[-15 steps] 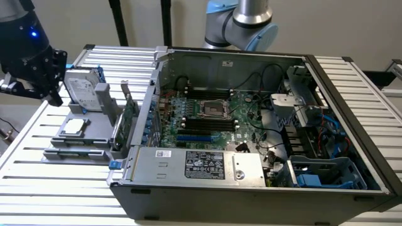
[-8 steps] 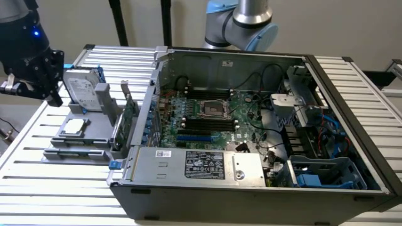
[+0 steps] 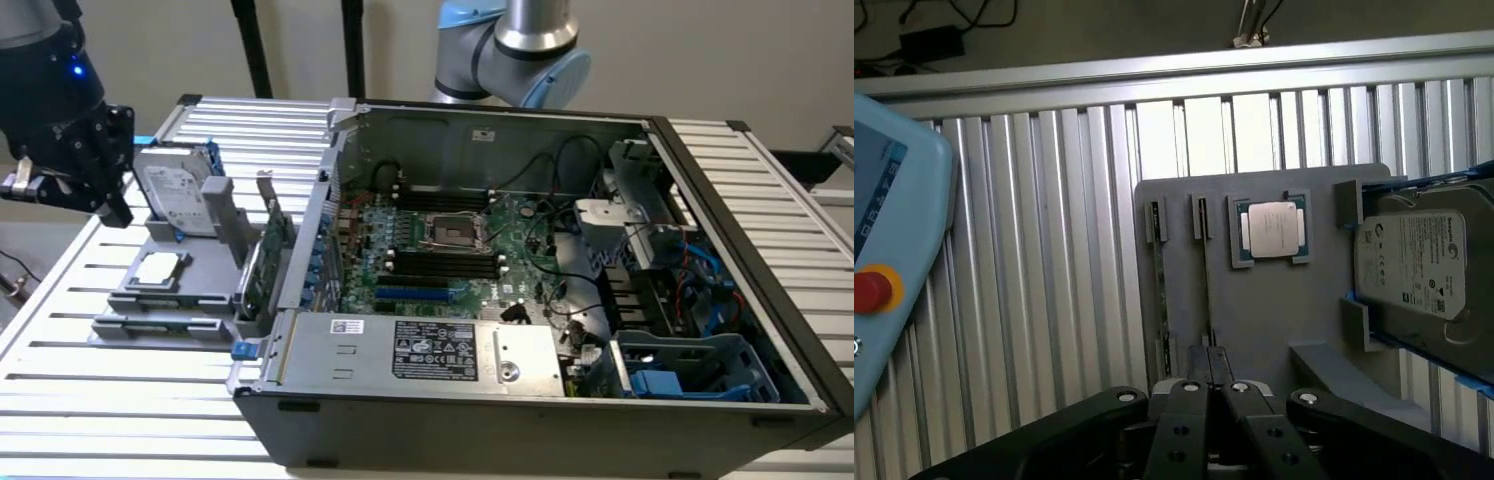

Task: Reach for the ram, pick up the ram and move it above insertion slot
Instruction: 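Pick up the ram and move it above insertion slot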

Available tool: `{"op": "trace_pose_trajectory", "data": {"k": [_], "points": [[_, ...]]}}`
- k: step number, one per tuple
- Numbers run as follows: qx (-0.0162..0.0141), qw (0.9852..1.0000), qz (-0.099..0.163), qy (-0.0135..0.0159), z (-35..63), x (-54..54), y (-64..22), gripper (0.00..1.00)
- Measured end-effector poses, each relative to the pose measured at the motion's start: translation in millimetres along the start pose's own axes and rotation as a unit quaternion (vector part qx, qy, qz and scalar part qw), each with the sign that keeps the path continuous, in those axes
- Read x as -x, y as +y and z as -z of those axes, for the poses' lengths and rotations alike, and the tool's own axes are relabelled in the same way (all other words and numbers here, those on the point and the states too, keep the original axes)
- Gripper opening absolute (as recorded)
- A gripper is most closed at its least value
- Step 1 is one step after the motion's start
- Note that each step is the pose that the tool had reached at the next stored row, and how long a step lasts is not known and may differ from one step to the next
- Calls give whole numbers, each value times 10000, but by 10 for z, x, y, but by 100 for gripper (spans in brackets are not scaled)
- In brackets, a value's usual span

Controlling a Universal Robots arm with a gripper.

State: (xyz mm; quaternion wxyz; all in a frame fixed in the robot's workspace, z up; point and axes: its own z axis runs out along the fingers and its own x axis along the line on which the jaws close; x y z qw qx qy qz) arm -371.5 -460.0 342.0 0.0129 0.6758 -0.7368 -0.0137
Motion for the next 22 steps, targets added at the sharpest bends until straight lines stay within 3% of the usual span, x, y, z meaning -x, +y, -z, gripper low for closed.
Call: {"op": "trace_pose_trajectory", "data": {"k": [4, 6, 22], "points": [[0, 10000, 0, 0, -6, 0, 2, 24], [-1, 10000, 0, -1, -16, 0, 2, 36], [0, 10000, 1, 0, -290, -71, -12, 36]]}}
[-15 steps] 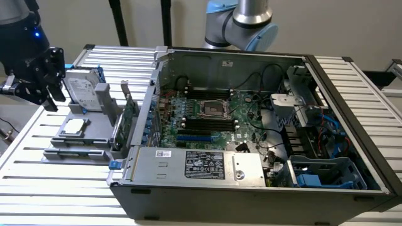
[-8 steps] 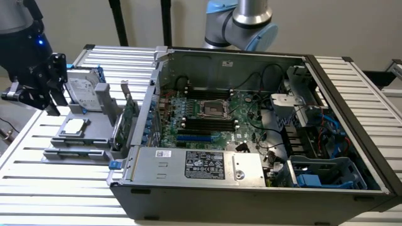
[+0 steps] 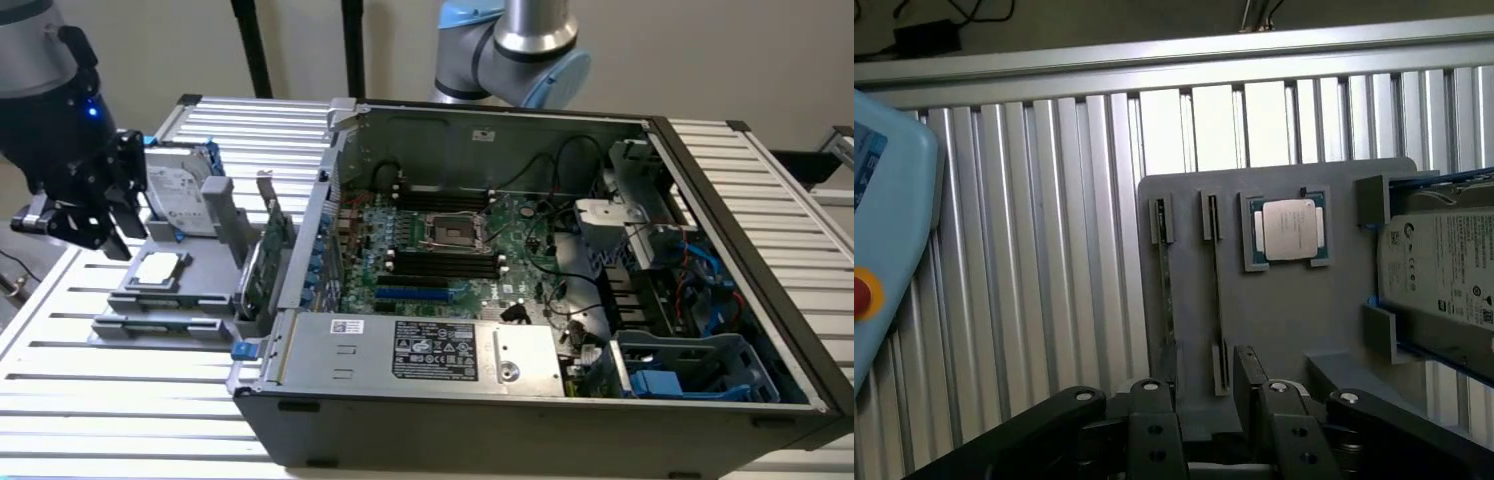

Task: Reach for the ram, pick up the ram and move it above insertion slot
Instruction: 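Pick up the ram and move it above insertion slot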

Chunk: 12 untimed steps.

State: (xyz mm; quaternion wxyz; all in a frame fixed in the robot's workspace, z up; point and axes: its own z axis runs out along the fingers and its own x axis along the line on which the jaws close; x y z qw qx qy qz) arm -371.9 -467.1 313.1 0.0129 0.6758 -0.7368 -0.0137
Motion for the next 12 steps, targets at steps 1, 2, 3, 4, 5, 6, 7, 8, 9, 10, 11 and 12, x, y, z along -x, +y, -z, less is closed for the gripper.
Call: {"op": "trace_pose_trajectory", "data": {"k": [1, 2, 3, 4, 5, 6, 7, 8, 9, 10, 11, 12], "points": [[0, 10000, 1, 0, -19, -10, -2, 36], [0, 10000, 1, 0, -36, -18, -3, 36], [-1, 10000, 1, -1, -55, -26, -5, 36], [0, 10000, 1, 0, -73, -34, -6, 36], [0, 10000, 2, 0, -92, -43, -7, 36], [0, 10000, 3, 0, -110, -50, -9, 36], [0, 10000, 4, 0, -127, -55, -10, 36], [0, 10000, 5, 0, -145, -59, -10, 36], [0, 10000, 6, 0, -164, -63, -11, 36], [0, 10000, 7, 0, -182, -66, -12, 36], [0, 10000, 9, 0, -200, -70, -14, 36], [0, 10000, 11, 0, -218, -74, -15, 36]]}}
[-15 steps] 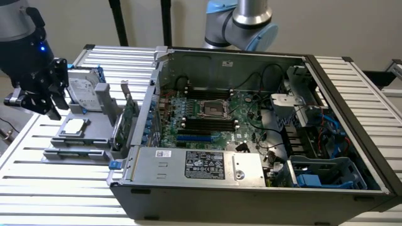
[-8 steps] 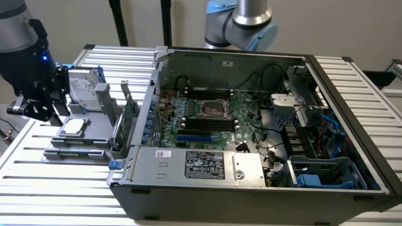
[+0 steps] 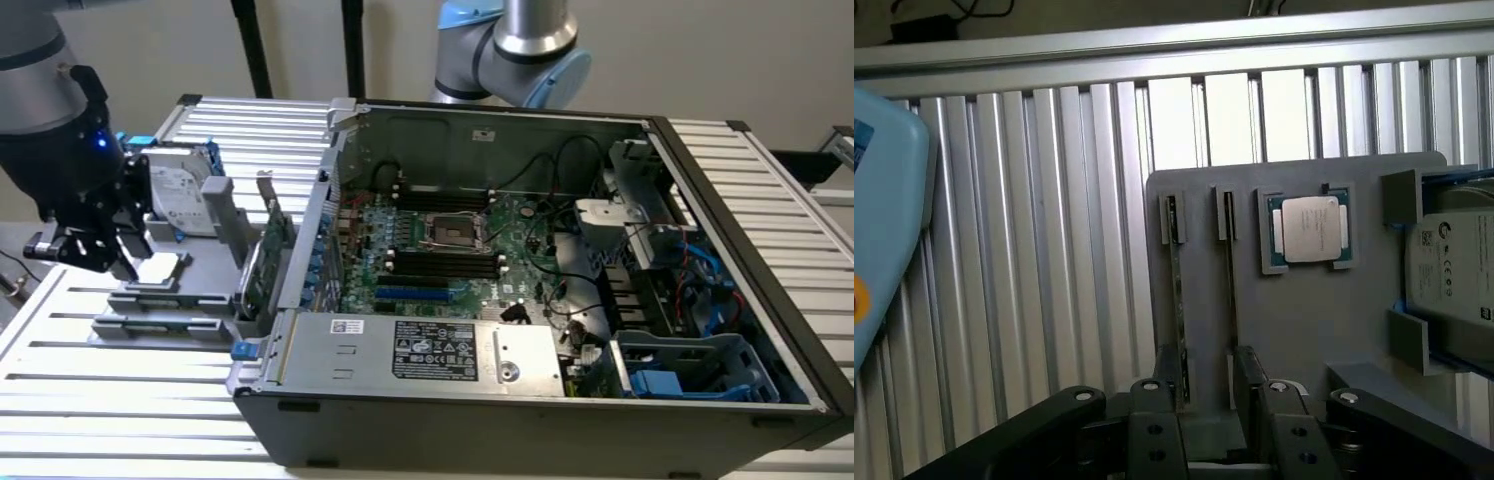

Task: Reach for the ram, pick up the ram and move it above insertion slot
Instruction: 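Pick up the ram and move it above insertion slot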

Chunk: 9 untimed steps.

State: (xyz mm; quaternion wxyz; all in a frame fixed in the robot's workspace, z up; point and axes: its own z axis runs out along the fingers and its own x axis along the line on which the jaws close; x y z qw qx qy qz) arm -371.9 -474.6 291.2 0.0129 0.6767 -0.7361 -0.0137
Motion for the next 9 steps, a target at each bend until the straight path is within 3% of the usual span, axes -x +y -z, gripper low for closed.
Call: {"op": "trace_pose_trajectory", "data": {"k": [9], "points": [[2, 10000, 11, 1, -164, -51, -10, 36]]}}
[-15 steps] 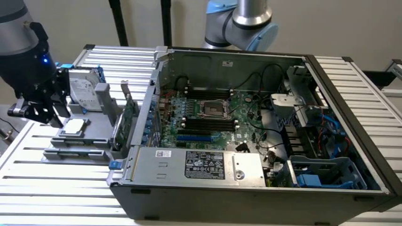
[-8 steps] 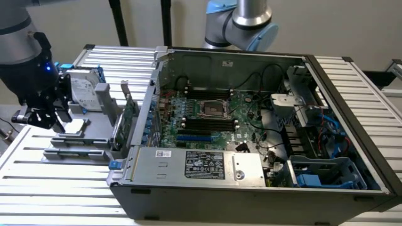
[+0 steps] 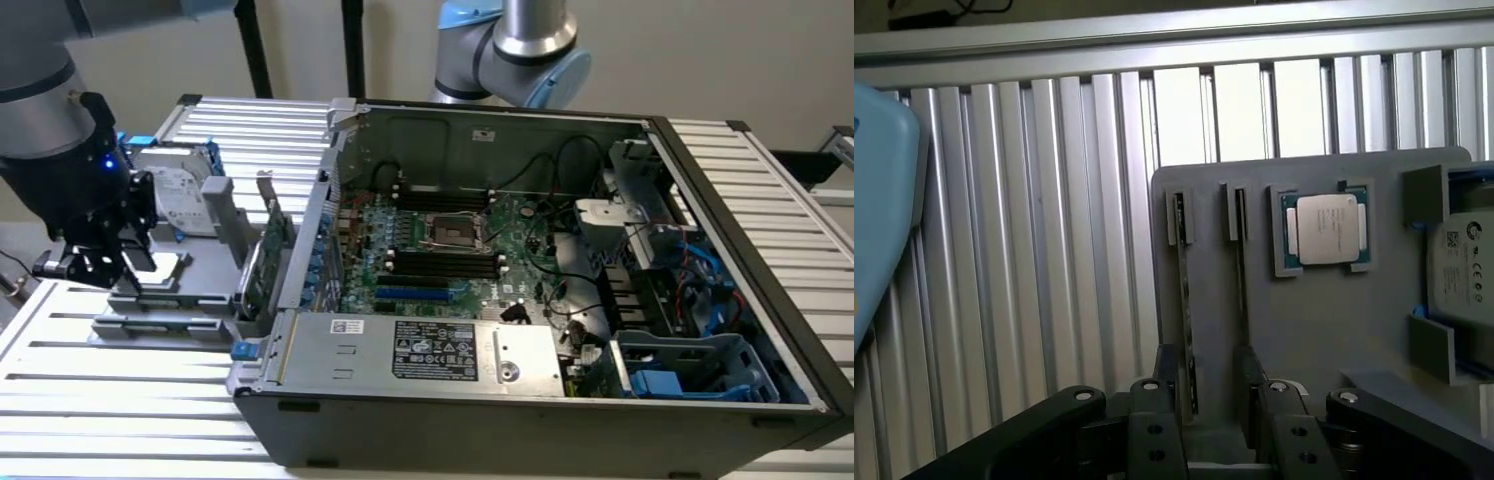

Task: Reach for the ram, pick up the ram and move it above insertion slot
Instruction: 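Pick up the ram and move it above insertion slot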

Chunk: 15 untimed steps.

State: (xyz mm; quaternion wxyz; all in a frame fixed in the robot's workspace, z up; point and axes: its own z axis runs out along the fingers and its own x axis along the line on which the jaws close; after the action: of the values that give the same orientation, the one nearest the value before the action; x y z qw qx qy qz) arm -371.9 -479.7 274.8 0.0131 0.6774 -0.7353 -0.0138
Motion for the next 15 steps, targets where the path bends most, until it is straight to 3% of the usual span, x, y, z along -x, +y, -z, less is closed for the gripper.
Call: {"op": "trace_pose_trajectory", "data": {"k": [15], "points": [[1, 10000, 19, 0, -272, -80, -17, 36]]}}
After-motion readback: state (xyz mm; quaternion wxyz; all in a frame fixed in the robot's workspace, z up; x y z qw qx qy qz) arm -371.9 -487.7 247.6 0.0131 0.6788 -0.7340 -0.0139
